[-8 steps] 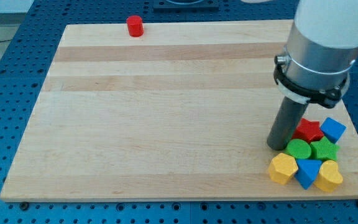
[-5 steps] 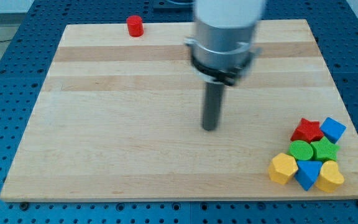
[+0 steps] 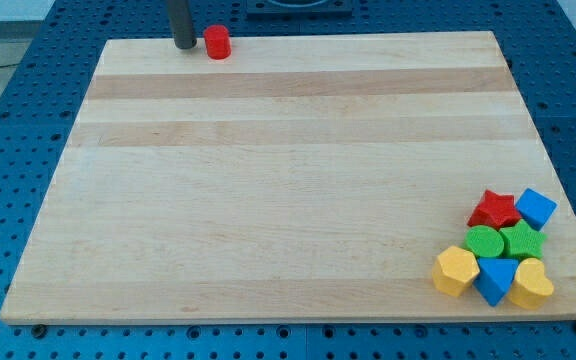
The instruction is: Push the red circle to the right center of the board
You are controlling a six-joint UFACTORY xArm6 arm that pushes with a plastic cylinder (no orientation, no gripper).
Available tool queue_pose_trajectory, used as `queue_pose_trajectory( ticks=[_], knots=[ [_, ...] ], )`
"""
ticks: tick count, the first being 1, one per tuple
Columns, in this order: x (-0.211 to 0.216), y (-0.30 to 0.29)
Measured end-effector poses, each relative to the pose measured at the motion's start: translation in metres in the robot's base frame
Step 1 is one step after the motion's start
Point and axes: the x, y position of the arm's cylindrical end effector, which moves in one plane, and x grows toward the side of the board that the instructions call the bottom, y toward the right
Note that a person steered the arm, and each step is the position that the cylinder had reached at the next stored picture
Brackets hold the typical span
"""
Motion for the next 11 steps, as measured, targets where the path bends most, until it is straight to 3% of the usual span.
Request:
queue_pose_trajectory(
  ticks=[4,8,11],
  knots=[
    [0.017,0.116],
    [0.082,0.250],
    [0.066,0.294]
  ],
)
